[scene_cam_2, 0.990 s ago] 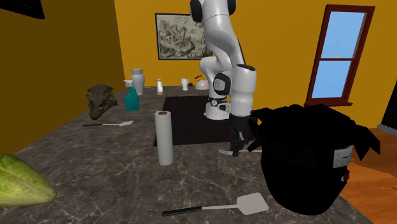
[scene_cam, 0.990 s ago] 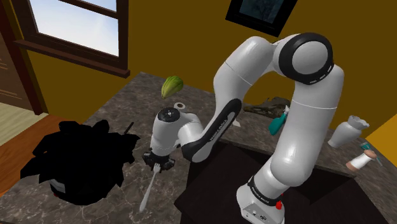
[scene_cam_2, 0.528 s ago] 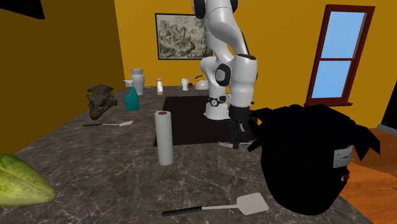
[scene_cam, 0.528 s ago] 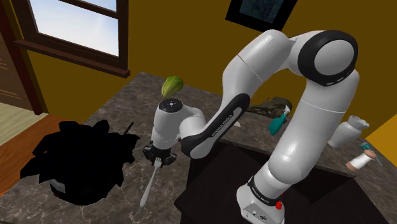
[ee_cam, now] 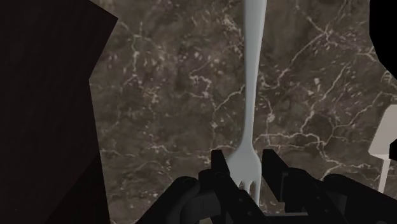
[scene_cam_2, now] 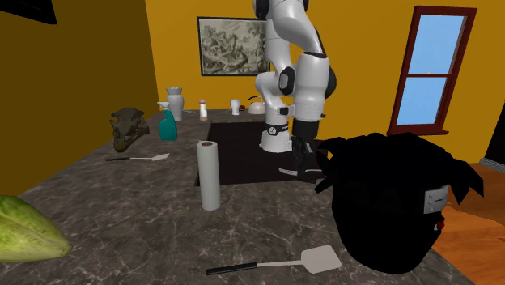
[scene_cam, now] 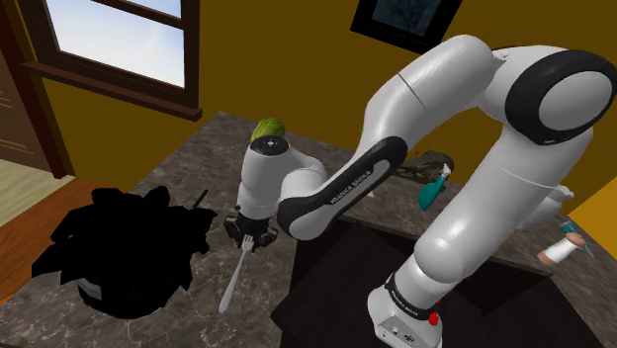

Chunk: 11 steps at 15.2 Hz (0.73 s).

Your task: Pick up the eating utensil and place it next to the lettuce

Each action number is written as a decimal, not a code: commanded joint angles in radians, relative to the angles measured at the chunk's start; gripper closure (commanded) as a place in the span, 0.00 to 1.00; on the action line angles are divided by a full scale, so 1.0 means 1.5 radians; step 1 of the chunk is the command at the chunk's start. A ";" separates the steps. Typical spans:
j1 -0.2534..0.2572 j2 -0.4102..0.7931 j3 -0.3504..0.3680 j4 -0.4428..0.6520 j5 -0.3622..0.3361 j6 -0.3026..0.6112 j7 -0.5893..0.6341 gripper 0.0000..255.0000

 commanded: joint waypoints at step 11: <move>0.016 -0.145 0.006 0.016 0.202 -0.110 -0.150 1.00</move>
